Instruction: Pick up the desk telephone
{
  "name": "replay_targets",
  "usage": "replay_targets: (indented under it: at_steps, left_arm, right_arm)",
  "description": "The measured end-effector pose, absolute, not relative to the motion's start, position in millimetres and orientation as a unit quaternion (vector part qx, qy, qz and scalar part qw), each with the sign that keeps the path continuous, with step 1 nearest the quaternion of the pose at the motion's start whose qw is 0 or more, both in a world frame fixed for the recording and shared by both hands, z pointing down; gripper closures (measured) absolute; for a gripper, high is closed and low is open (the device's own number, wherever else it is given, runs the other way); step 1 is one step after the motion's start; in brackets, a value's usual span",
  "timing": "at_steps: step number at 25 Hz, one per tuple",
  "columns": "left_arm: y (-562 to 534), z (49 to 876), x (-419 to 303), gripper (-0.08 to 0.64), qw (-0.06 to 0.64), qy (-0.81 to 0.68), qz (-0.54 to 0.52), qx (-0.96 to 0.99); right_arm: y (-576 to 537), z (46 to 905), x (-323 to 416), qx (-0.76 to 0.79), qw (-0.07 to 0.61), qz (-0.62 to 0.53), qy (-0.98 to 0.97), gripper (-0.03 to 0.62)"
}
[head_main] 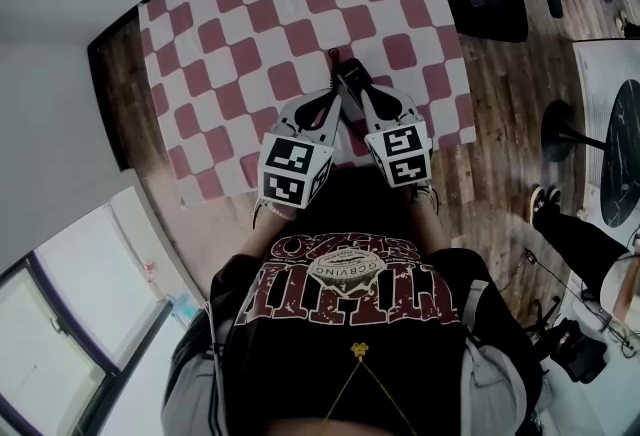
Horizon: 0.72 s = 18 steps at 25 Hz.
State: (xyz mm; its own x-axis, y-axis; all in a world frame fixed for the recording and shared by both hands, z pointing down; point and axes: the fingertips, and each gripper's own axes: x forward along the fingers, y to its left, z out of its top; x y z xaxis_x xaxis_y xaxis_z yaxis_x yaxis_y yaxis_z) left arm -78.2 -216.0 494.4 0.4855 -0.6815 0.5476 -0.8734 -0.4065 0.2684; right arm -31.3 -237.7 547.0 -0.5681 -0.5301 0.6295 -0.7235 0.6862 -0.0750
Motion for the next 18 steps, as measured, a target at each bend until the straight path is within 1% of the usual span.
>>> replay_targets:
  at_steps: [14, 18]
  left_arm:
    - [-220, 500, -91, 0.552, 0.281, -0.468, 0.166, 0.821]
    - [-222, 500, -92, 0.552, 0.283, -0.467, 0.163, 0.822]
  right_arm:
    - [-235, 579, -31, 0.354, 0.345, 0.174, -0.852, 0.571]
    - [-238, 576, -31, 0.349, 0.345, 0.175, -0.854, 0.569]
